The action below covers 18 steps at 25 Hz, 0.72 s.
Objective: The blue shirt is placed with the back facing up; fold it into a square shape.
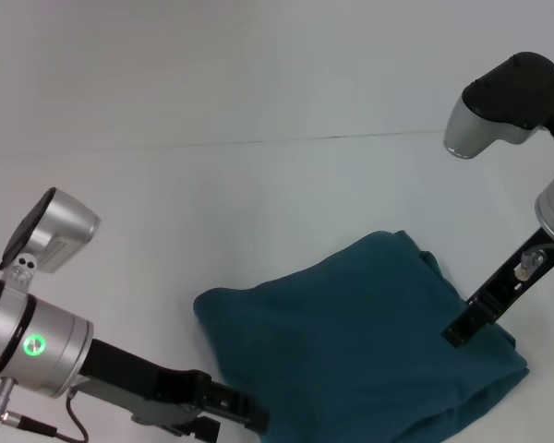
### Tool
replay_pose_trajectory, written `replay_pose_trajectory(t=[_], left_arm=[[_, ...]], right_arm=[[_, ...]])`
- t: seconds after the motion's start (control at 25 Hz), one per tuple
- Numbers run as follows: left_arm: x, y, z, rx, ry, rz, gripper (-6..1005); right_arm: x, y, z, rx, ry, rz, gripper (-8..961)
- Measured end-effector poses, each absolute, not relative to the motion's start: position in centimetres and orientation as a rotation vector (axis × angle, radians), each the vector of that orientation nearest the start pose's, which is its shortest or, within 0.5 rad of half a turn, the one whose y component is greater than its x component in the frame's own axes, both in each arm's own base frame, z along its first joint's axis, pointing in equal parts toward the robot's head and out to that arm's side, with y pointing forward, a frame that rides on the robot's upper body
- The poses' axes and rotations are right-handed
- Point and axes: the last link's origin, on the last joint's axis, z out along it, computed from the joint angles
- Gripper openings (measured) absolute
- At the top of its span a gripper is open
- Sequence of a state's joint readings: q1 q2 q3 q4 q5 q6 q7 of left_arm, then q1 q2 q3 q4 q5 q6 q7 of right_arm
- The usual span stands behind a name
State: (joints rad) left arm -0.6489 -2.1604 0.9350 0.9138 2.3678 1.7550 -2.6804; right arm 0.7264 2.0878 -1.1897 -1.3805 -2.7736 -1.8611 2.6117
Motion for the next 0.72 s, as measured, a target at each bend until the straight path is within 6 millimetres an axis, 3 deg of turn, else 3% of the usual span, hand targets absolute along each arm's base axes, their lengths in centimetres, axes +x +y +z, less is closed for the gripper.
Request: replay_pose_trajectory(t=[0.36, 0.72], left_arm=[[-20.7, 30.9, -4.7, -2.546, -2.103, 0.122, 888], [-20.5, 31.4, -5.6, -2.535, -2.110, 0.074, 888]], right_arm=[[16.8, 35.4, 3.9, -2.505, 1.085, -0.691, 799], [16.5, 35.4, 3.8, -2.510, 1.076, -0.692, 799]])
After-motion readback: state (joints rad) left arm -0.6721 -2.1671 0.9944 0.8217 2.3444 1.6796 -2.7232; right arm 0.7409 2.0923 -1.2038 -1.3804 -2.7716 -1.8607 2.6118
